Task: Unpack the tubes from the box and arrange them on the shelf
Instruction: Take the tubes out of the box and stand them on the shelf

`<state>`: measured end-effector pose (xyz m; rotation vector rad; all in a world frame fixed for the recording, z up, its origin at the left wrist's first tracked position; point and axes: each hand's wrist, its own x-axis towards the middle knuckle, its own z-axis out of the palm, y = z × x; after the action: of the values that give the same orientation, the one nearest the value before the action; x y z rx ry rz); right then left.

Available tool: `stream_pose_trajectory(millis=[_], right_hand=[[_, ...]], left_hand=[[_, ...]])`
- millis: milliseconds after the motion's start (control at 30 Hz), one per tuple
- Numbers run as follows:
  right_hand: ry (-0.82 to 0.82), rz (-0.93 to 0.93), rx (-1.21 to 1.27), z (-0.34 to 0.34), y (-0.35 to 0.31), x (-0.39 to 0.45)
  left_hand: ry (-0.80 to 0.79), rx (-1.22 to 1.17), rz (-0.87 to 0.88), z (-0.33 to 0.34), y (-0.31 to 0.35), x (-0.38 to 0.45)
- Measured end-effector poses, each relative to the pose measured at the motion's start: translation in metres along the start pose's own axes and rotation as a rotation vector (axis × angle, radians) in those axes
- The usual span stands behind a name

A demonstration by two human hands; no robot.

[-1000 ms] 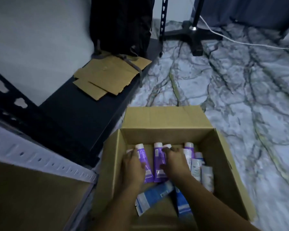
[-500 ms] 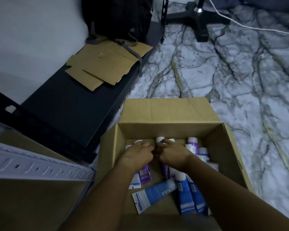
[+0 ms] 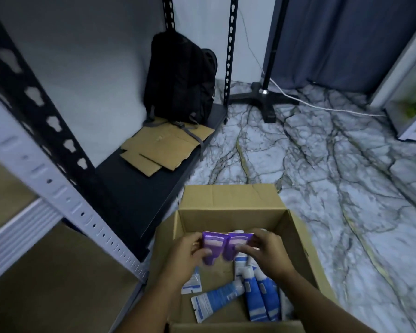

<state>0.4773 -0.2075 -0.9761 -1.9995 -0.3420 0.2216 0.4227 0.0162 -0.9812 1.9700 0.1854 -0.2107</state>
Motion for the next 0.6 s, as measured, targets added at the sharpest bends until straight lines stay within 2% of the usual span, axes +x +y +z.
stream_pose_trajectory(millis=[100, 233, 600], right_hand=[[0.057, -0.002, 0.119, -0.005, -0.028, -0.016], [0.092, -0.033, 0.201, -0.015, -0.069, -0.029], [0.002, -0.255, 0.281, -0.003, -0.212, -0.049]], left_hand=[[0.133, -0.152, 0.032, -0.007, 0.027, -0.026], [0.294, -0.126, 0.122, -0.025, 0.065, -0.062], [0.624, -0.186, 0.293, -0.097, 0.161, -0.174]])
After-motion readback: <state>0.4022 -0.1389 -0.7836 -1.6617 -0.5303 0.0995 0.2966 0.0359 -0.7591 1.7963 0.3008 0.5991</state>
